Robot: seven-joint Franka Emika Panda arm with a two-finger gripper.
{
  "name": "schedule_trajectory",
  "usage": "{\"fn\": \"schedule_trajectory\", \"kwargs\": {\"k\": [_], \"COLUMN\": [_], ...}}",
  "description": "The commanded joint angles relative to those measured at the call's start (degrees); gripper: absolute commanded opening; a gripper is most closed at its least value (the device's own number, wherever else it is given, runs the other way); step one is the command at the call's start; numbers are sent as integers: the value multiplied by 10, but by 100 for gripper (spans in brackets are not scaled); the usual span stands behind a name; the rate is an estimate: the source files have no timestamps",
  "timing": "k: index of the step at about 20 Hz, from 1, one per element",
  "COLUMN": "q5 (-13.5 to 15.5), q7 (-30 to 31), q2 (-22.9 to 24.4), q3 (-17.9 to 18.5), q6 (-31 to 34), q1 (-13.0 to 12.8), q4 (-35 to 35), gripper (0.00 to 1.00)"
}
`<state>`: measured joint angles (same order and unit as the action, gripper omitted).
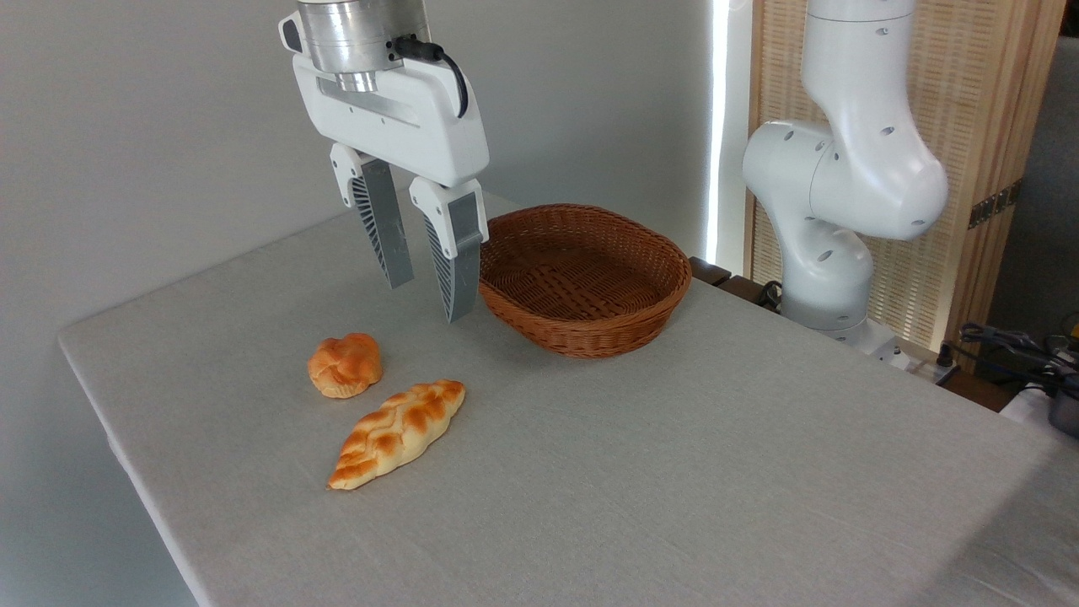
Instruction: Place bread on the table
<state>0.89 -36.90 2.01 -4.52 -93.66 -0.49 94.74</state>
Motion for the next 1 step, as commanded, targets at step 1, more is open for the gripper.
{"fn": "schedule_trajectory", "kwargs": {"k": [1], "q5": [-9], "q7": [2], "q2": [-5], "q3": [4], "q6": [16], "q1": [-2], "q4": [-13], "gripper": [100]}}
